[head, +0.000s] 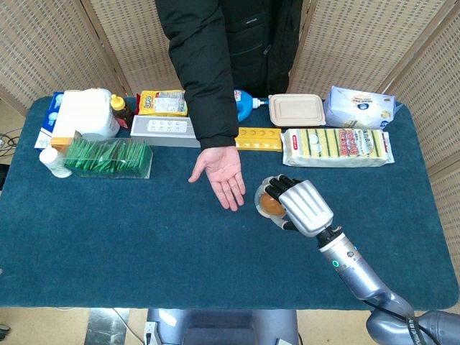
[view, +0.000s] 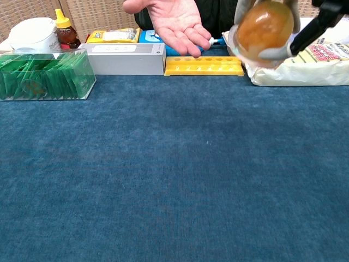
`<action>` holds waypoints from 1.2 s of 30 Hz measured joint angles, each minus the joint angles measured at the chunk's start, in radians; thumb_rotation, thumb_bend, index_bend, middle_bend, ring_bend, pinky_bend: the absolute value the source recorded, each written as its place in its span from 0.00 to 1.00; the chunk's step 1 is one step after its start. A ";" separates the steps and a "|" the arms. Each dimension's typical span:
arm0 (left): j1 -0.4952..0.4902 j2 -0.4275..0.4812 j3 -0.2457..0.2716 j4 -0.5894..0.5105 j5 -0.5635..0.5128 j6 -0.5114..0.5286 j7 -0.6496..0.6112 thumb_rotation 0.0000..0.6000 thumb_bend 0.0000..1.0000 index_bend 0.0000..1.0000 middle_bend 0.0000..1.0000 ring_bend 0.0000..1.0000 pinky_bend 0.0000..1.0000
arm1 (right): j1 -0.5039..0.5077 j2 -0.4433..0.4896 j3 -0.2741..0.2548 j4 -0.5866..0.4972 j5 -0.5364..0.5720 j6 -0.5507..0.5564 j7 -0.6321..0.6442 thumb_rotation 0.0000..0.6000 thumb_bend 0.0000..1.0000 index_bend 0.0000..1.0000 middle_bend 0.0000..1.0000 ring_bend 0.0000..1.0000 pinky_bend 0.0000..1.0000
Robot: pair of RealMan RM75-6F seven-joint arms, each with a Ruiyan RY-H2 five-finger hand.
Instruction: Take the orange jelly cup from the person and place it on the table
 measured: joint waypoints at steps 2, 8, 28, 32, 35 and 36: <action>0.000 0.000 0.000 0.000 -0.001 0.000 0.000 1.00 0.08 0.00 0.00 0.00 0.07 | 0.003 -0.023 -0.010 0.032 0.004 -0.014 -0.002 1.00 0.50 0.48 0.46 0.44 0.59; -0.004 0.002 -0.001 0.001 -0.005 -0.008 -0.002 1.00 0.07 0.00 0.00 0.00 0.07 | 0.012 -0.114 -0.045 0.150 0.026 -0.058 -0.016 1.00 0.50 0.48 0.47 0.44 0.59; -0.006 0.002 0.000 -0.001 -0.010 -0.015 0.004 1.00 0.07 0.00 0.00 0.00 0.07 | 0.069 -0.302 -0.057 0.323 0.131 -0.189 -0.053 1.00 0.38 0.11 0.20 0.23 0.46; -0.007 0.004 0.000 0.001 -0.009 -0.017 0.002 1.00 0.08 0.00 0.00 0.00 0.07 | 0.065 -0.290 -0.055 0.324 0.136 -0.183 -0.047 1.00 0.38 0.10 0.17 0.21 0.45; -0.007 0.003 0.001 0.001 -0.006 -0.017 0.002 1.00 0.07 0.00 0.00 0.00 0.07 | 0.059 -0.273 -0.054 0.317 0.139 -0.179 -0.025 1.00 0.38 0.10 0.16 0.20 0.44; -0.007 0.003 0.001 0.001 -0.006 -0.016 0.002 1.00 0.07 0.00 0.00 0.00 0.07 | 0.055 -0.264 -0.054 0.313 0.138 -0.176 -0.015 1.00 0.38 0.10 0.16 0.20 0.44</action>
